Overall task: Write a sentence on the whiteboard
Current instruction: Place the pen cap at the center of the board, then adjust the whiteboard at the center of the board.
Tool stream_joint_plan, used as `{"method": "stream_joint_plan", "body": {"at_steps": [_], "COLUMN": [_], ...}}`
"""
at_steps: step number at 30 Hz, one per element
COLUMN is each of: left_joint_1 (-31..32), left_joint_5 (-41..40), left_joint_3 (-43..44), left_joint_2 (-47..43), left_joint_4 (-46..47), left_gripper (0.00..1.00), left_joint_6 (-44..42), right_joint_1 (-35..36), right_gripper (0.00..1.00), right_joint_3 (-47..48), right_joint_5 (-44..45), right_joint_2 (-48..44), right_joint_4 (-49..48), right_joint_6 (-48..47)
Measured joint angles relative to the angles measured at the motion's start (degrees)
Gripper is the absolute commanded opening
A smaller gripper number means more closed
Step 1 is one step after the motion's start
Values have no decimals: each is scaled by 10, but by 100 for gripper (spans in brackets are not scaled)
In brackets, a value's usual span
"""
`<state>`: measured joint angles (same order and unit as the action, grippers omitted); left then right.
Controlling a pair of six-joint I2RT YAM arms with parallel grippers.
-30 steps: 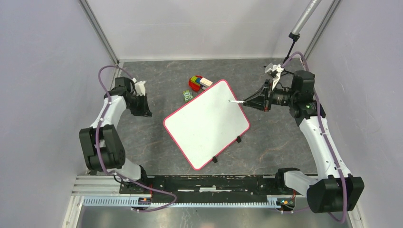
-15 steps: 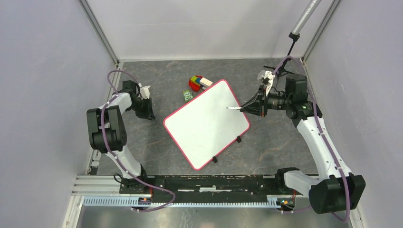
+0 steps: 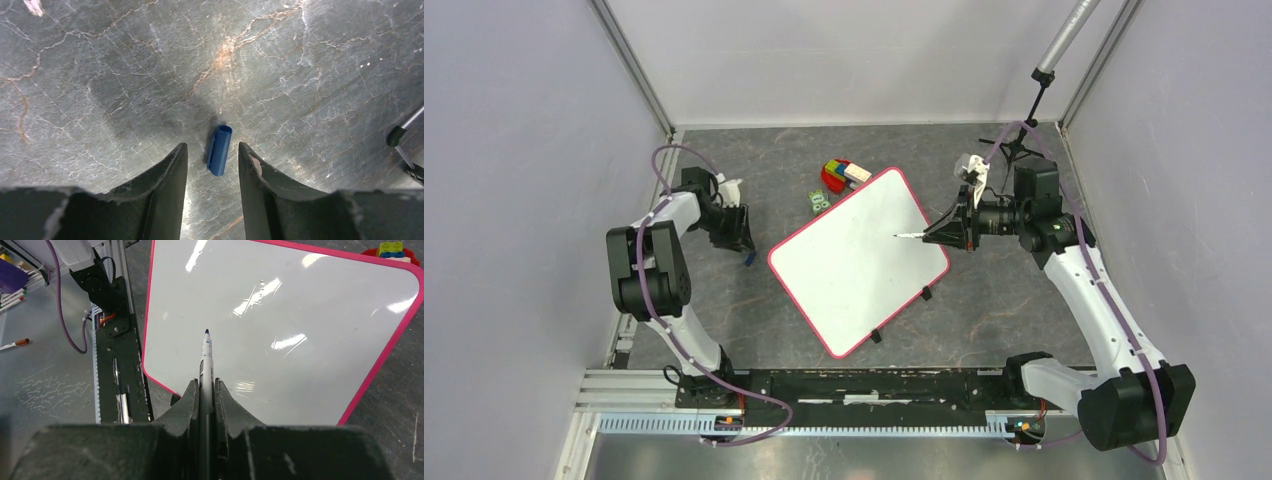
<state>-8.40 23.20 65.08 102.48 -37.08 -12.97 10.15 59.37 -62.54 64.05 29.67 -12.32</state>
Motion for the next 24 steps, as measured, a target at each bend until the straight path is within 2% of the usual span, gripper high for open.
{"method": "stream_joint_plan", "body": {"at_steps": [7,11,15,18,24], "left_joint_1": [0,0,2,14,116], "left_joint_5": [18,72,169,236,303], "left_joint_3": [61,174,278,308,314], "left_joint_2": [-30,-46,-64,-80,-74], "left_joint_4": [-57,-115,-151,-168,-192], "left_gripper": [62,73,73,71,68], "left_joint_6": [-18,-20,-21,-20,-7], "right_joint_1": [0,0,0,-3,-23], "right_gripper": [0,0,0,0,0], "right_joint_3": [0,3,6,9,26], "right_joint_5": [3,3,3,3,-1], "right_joint_2": [2,2,1,0,-4], "right_joint_4": [5,12,13,13,15], "right_joint_6": [-4,-9,-11,-11,-13]}}
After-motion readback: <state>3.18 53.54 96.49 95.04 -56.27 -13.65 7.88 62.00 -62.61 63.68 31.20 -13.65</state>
